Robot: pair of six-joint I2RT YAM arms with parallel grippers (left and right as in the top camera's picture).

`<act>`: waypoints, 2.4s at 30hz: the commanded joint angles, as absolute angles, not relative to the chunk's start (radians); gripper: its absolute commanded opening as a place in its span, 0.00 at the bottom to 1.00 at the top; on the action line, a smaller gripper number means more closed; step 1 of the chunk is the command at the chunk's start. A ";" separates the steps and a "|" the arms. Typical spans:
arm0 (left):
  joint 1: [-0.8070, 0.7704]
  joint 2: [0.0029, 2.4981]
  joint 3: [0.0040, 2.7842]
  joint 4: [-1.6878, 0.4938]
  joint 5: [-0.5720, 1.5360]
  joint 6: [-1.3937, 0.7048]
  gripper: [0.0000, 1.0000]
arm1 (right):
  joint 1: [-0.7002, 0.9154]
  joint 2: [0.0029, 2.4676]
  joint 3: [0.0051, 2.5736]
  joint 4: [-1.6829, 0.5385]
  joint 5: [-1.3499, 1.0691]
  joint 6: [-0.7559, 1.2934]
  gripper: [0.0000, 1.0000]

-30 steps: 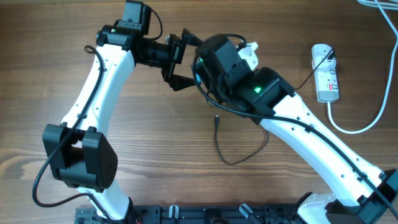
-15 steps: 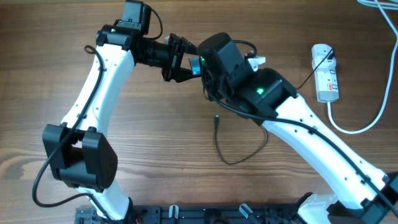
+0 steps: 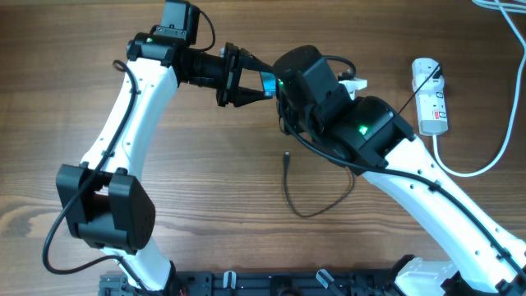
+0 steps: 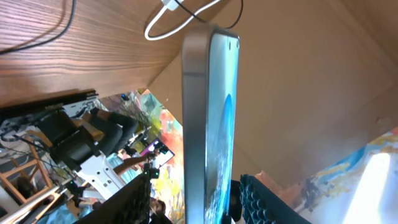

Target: Plug charger to phone and switch on socket

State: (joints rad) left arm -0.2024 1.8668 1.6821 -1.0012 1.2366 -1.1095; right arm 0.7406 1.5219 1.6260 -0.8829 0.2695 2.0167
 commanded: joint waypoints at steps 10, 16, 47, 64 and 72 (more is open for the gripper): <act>-0.205 1.839 1.700 -0.998 1.294 -1.116 0.37 | 0.736 1.495 1.643 -0.869 0.254 2.045 0.04; -0.205 1.839 1.700 -0.998 1.294 -1.116 0.40 | 0.736 1.495 1.643 -0.850 0.231 2.045 0.05; -0.147 1.839 1.700 -1.030 0.693 -0.918 0.04 | 0.651 1.394 1.642 -0.996 0.225 0.709 1.00; -0.145 1.839 1.700 -1.218 -0.085 -0.918 0.04 | 0.649 1.734 1.431 -1.058 -0.028 0.707 0.99; -0.107 1.839 1.700 -1.251 -0.267 -0.870 0.04 | 0.655 1.893 1.431 -1.005 -0.070 0.710 0.84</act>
State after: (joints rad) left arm -0.1322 1.8668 1.6825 -1.2362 -0.1356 -0.8948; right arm 0.6525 1.8458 1.4330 -1.0382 -0.0334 0.7101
